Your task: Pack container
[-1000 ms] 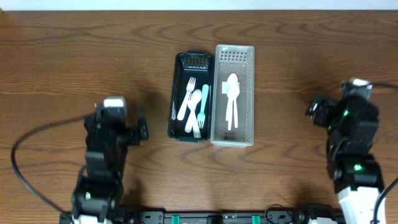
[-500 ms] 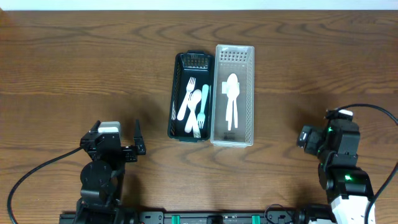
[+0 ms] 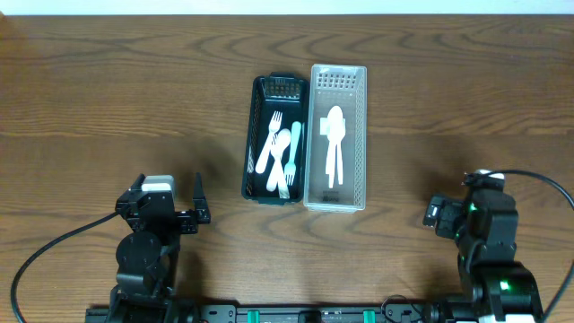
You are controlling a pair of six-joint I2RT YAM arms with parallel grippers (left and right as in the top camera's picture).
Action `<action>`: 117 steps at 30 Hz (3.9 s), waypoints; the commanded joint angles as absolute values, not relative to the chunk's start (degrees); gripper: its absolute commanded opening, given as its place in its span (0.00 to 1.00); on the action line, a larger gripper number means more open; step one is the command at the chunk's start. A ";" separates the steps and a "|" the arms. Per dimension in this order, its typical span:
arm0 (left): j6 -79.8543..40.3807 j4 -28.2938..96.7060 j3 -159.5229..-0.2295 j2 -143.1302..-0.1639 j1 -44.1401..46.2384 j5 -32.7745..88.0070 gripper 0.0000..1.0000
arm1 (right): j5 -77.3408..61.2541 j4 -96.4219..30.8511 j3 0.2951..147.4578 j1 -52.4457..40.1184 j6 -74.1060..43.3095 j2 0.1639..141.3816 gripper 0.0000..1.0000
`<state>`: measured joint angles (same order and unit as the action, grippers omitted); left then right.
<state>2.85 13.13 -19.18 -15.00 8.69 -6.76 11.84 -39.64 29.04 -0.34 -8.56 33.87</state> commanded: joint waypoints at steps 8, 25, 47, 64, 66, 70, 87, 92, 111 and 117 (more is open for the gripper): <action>3.18 13.21 -19.49 -14.96 8.82 -6.63 0.98 | 12.01 -39.77 28.73 -0.84 -9.19 21.30 0.99; 3.18 13.21 -19.49 -14.96 8.82 -6.63 0.98 | 2.50 -10.35 7.66 -1.50 -5.06 1.15 0.99; 3.18 13.21 -19.49 -14.96 8.82 -6.63 0.98 | 0.14 -4.25 0.32 -3.29 0.08 0.54 0.99; 3.18 13.21 -19.49 -14.96 8.82 -6.63 0.98 | 0.14 -4.25 0.32 -3.29 0.08 0.54 0.99; 3.18 13.21 -19.49 -14.96 8.82 -6.63 0.98 | 0.14 -4.25 0.32 -3.29 0.08 0.54 0.99; 3.25 13.76 -19.49 -14.83 8.54 -7.18 0.98 | 0.14 -4.23 0.32 -3.29 0.08 0.54 0.99; 3.46 -0.97 -5.19 -0.10 4.82 -2.09 0.98 | 0.14 -4.25 0.32 -3.29 0.08 0.54 0.99; 4.08 -1.45 -0.23 -0.12 4.56 -0.71 0.98 | 0.14 -4.23 0.32 -3.29 0.08 0.54 0.99; 0.14 4.05 -0.32 -1.48 4.62 1.30 0.98 | 0.14 -4.25 0.32 -3.29 0.08 0.54 0.99; 0.14 4.05 -0.32 -1.48 4.62 1.30 0.98 | 0.14 -4.23 0.32 -3.29 0.08 0.54 0.99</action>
<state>1.06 1.80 -1.26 -1.30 4.91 1.34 0.78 -4.08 0.54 -2.83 -0.73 0.95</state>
